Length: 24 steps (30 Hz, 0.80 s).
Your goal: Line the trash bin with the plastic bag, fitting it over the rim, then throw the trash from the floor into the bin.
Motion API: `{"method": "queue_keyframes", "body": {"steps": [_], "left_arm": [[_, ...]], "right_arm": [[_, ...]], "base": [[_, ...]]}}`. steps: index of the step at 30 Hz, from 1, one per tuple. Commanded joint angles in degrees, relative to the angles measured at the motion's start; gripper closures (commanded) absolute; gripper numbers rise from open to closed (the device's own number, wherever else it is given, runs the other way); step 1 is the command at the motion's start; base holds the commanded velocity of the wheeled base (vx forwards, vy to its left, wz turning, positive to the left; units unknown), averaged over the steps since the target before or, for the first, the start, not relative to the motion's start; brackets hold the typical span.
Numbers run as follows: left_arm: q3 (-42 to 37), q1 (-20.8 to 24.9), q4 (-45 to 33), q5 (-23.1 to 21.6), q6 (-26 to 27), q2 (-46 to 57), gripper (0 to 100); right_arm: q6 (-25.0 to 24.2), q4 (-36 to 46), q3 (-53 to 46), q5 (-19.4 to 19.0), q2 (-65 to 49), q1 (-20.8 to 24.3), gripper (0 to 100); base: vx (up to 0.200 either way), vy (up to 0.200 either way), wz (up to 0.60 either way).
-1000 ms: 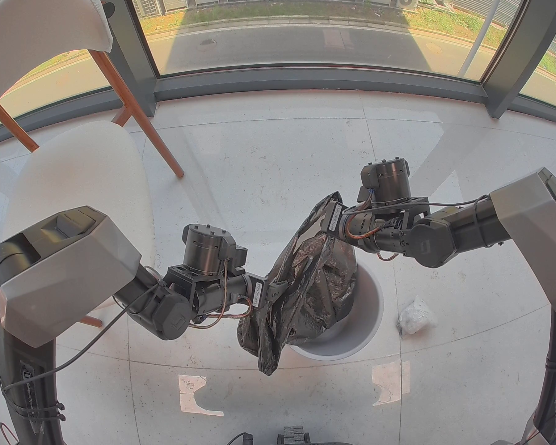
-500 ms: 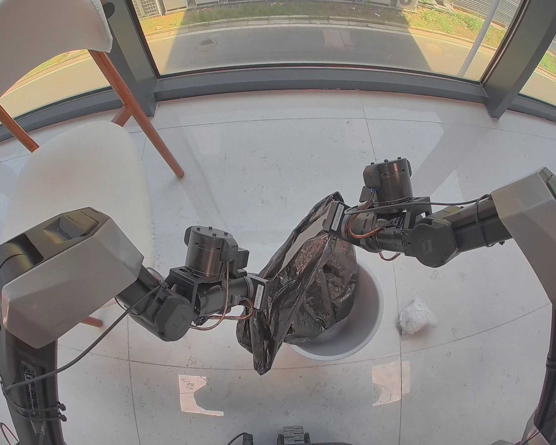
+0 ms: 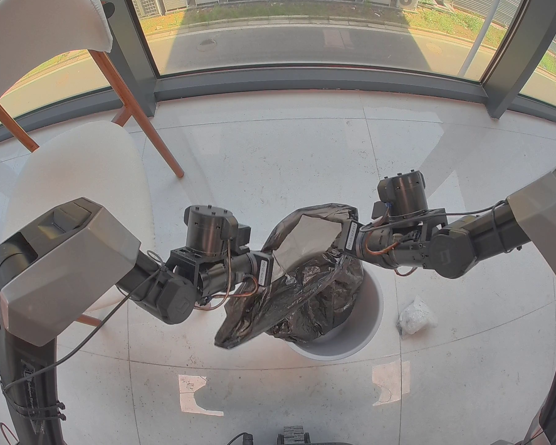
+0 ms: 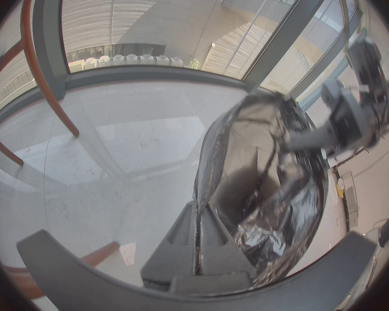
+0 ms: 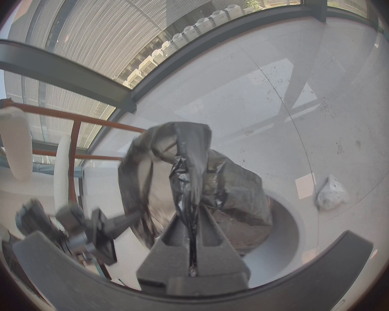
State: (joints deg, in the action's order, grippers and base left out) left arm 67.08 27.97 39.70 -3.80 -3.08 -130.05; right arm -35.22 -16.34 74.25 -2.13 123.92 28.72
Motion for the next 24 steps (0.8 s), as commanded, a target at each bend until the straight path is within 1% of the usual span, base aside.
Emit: {"method": "queue_keyframes", "body": {"steps": [1, 2, 4, 5, 7, 9, 10, 15, 16, 20, 21, 24], "left_arm": [[6.3, 0.0, -0.8, -0.1, -0.4, 0.2, 100], [7.0, 0.2, -1.6, -0.2, -0.7, 0.3, 100], [7.4, 0.8, -3.6, -0.2, -0.7, 0.3, 100], [7.4, 1.0, -3.8, -0.2, -0.7, 0.2, 100], [7.8, 1.6, -4.2, -0.2, -0.7, 0.2, 100], [8.7, 3.0, -4.5, -0.2, -0.8, 0.3, 100], [9.2, 3.5, -4.5, -0.2, -0.9, 0.3, 100], [11.6, 5.0, -7.5, -0.2, -2.6, 0.3, 100], [12.5, 5.2, -8.7, -0.2, -3.6, 0.1, 100], [12.6, 4.8, -8.7, 0.1, -3.7, -0.2, 100], [12.5, 4.8, -8.6, 0.2, -3.8, -0.2, 100], [12.4, 4.7, -8.6, 0.3, -3.8, -0.2, 100]], "right_arm": [[4.1, 0.0, -7.6, -2.9, -6.2, -2.7, 100], [7.4, -0.1, -9.7, -3.8, -7.1, -4.1, 100], [11.9, -0.1, -12.2, -4.9, -7.8, -6.0, 100], [13.4, -0.1, -13.0, -5.3, -8.0, -6.7, 100], [18.0, -0.4, -15.0, -6.6, -8.4, -8.5, 100], [21.2, -0.5, -15.8, -7.6, -8.5, -10.3, 100], [21.9, -0.6, -15.8, -8.1, -8.4, -11.0, 100], [22.0, -1.0, -14.7, -9.5, -8.2, -13.1, 100], [22.1, -1.1, -13.9, -10.4, -7.9, -13.9, 100], [22.2, -1.1, -11.3, -11.4, -6.8, -14.0, 100], [22.1, -1.2, -10.6, -11.5, -6.6, -13.9, 0], [21.6, -0.2, -9.7, -11.6, -7.2, -12.9, 0]], "base": [[0.000, 0.000, 0.00], [0.000, 0.000, 0.00], [0.000, 0.000, 0.00], [0.000, 0.000, 0.00], [0.000, 0.000, 0.00], [0.000, 0.000, 0.00], [0.000, 0.000, 0.00], [0.000, 0.000, 0.00], [0.000, 0.000, 0.00], [0.000, 0.000, 0.00], [0.000, 0.000, 0.00], [0.000, 0.000, 0.00]]}}
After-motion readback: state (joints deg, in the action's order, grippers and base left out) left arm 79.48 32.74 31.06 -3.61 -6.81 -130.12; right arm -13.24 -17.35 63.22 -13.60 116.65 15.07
